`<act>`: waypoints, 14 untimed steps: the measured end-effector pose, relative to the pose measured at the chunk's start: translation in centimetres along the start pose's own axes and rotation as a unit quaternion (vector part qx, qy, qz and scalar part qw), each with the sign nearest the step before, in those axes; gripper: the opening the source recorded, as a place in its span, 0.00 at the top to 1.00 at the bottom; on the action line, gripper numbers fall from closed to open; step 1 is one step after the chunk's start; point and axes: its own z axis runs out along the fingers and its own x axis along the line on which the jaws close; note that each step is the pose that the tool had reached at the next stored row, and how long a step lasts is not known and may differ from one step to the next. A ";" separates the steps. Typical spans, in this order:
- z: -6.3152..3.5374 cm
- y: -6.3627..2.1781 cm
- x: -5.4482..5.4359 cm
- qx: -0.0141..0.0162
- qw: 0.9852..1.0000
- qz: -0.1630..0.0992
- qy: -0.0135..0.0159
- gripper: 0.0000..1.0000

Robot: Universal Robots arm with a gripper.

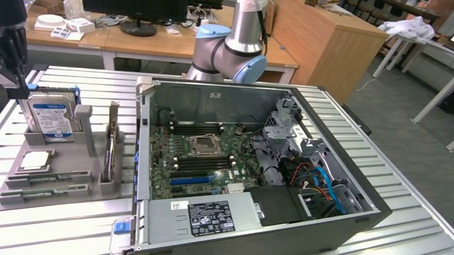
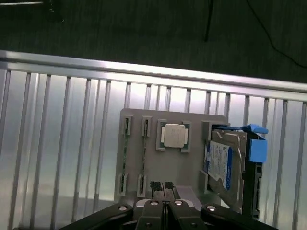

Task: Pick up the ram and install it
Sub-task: 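Pick up the ram and move it above insertion slot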

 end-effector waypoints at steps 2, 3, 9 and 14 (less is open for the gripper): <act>0.00 0.00 0.0 0.000 1.000 0.000 0.000 0.89; 0.00 0.00 0.0 0.000 1.000 0.000 0.000 0.89; 0.01 0.00 0.0 0.000 1.000 0.002 0.000 0.89; 0.03 -0.06 0.0 0.000 1.000 0.002 0.000 0.89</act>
